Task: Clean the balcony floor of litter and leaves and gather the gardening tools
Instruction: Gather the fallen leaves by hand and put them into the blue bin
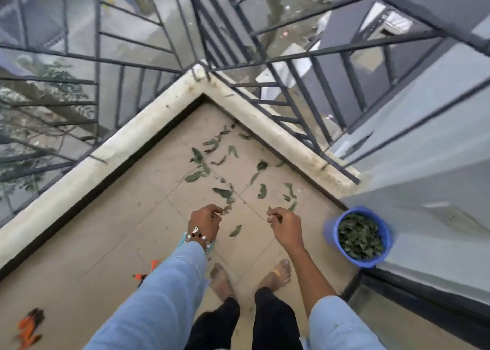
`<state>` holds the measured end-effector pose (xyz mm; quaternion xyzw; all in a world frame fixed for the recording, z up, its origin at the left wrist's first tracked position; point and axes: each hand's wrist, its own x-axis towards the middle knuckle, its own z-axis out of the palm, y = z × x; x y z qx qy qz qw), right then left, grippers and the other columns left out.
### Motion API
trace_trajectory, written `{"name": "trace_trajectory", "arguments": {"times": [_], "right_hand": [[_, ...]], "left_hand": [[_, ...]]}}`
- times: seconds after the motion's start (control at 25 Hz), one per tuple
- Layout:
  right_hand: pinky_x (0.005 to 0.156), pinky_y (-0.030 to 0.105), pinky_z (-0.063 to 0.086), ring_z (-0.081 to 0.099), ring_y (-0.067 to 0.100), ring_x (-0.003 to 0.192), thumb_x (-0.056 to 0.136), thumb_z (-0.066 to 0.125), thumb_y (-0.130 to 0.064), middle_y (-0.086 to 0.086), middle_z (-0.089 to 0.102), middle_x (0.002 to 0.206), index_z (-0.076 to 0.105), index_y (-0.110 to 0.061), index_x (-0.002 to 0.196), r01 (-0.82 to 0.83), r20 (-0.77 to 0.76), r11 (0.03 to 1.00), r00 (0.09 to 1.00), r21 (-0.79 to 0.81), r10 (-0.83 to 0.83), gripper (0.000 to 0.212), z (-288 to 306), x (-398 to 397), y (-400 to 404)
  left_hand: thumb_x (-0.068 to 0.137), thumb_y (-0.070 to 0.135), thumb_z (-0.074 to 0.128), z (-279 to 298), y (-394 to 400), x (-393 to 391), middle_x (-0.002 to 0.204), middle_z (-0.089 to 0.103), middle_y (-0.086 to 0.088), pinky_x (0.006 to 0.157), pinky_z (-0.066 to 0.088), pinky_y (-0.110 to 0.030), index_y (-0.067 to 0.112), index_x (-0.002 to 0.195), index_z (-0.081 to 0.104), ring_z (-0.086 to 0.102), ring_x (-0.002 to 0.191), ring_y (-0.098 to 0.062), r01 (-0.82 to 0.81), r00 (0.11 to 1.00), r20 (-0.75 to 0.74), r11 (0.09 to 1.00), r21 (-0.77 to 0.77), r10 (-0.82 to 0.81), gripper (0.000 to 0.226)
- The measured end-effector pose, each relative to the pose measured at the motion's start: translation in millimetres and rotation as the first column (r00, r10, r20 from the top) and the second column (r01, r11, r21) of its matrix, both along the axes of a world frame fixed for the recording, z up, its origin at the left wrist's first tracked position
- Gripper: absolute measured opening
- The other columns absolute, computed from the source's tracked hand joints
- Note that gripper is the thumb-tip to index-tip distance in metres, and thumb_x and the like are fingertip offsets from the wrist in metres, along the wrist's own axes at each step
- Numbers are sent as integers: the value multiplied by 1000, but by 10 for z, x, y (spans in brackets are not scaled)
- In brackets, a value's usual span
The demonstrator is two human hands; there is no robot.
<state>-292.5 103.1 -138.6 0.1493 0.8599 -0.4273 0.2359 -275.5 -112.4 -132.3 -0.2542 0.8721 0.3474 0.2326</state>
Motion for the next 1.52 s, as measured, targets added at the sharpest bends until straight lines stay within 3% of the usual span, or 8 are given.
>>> {"name": "trace_trajectory", "arguments": {"times": [0.4, 0.64, 0.92, 1.12, 1.2, 1.32, 1.4, 1.52], "right_hand": [[75, 13, 43, 61, 14, 81, 86, 61, 1, 12, 71, 96, 71, -3, 97, -281, 124, 956, 955, 85, 269, 16, -921, -36, -1008], [78, 28, 51, 66, 25, 87, 85, 64, -3, 12, 71, 97, 70, -5, 100, -471, 250, 871, 868, 137, 430, 16, -2898, -65, -1073], [88, 37, 46, 41, 33, 119, 90, 53, -12, 16, 40, 131, 46, -15, 133, -871, 346, 402, 484, 284, 804, 44, -5259, 123, -1245], [84, 35, 43, 31, 32, 122, 89, 51, -3, 16, 36, 134, 52, -6, 122, -919, 247, 155, 255, 364, 935, 34, -5735, 178, -1302], [75, 26, 37, 47, 29, 110, 85, 51, 5, 14, 54, 115, 62, -2, 107, -877, 165, 328, 403, 349, 900, 25, -5748, 71, -1320], [69, 13, 43, 62, 15, 76, 77, 68, 3, 6, 69, 85, 71, -8, 83, -332, 145, 943, 935, 25, 325, 13, -5367, -154, -1497], [77, 25, 55, 66, 18, 73, 74, 73, 5, 5, 70, 79, 70, -14, 78, 54, 263, 953, 964, -297, 28, 20, -4952, -269, -1671], [73, 28, 55, 65, 12, 72, 76, 68, 8, 5, 70, 76, 72, -10, 80, -153, 181, 875, 948, -459, 260, 19, -4242, -463, -1854]], "left_hand": [[87, 3, 48, -739, -1063, 527, 91, 73, -9, 80, 55, -30, 18, 97, 68, 71, 78, -29, -318, 939, 170, 944, 89, 300, 28], [88, -1, 52, -2469, -1073, 490, 85, 71, -10, 58, 53, -17, 14, 94, 69, 64, 50, -2, -484, 871, 179, 863, 146, 458, 24], [94, -6, 43, -4414, -1228, 281, 74, 69, -6, 59, 55, -22, 7, 96, 69, 65, 56, -11, -639, 752, 34, 715, 285, 658, 28], [95, -3, 46, -4892, -1203, 184, 75, 68, -6, 62, 57, -25, 5, 100, 67, 65, 62, -17, -707, 698, 153, 640, 301, 699, 22], [95, -1, 48, -4908, -1125, 125, 76, 68, -6, 64, 56, -26, 3, 102, 66, 66, 64, -17, -713, 697, 218, 629, 309, 683, 20], [97, 19, 54, -4704, -964, -20, 86, 68, -5, 69, 56, -30, 4, 105, 65, 67, 78, -20, -754, 656, 354, 572, 322, 666, 20], [94, 45, 55, -4509, -845, -146, 98, 66, -4, 80, 57, -39, 13, 100, 64, 64, 93, -24, -797, 600, 508, 515, 315, 618, 34], [95, 53, 46, -4158, -730, -402, 105, 70, -9, 85, 55, -46, 11, 99, 66, 66, 96, -28, -904, 416, 665, 208, 372, 620, 47]]}}
